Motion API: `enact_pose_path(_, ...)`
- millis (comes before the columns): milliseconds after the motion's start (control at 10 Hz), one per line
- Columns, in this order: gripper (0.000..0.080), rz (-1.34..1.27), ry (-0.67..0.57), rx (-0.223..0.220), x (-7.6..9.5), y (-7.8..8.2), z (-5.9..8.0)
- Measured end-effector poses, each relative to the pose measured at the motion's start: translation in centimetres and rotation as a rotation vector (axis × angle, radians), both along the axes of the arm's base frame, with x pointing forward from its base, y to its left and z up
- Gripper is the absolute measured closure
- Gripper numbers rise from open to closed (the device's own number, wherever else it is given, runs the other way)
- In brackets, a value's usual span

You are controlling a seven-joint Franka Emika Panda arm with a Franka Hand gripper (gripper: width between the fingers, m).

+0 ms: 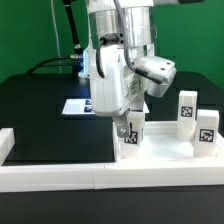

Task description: Assemble square table

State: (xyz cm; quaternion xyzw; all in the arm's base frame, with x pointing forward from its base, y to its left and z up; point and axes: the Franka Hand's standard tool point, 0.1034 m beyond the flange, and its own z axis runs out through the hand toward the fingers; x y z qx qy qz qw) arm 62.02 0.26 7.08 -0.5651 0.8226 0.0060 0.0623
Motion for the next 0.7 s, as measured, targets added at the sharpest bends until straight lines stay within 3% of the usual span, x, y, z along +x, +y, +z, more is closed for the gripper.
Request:
enact_pose_path(100,0.0174,0.012,-0.012,0.005,0.2,0.6,0.8)
enact_pose_path(400,0.0151,0.027,-0.079,0.039,1.2,1.7,6.0)
enact_pose_path(500,0.0151,0.031,-0.087,0.050,1.5,1.9,7.1)
enact_pose_path(700,0.0150,0.036,-0.077,0.060,1.7,2.2,7.4)
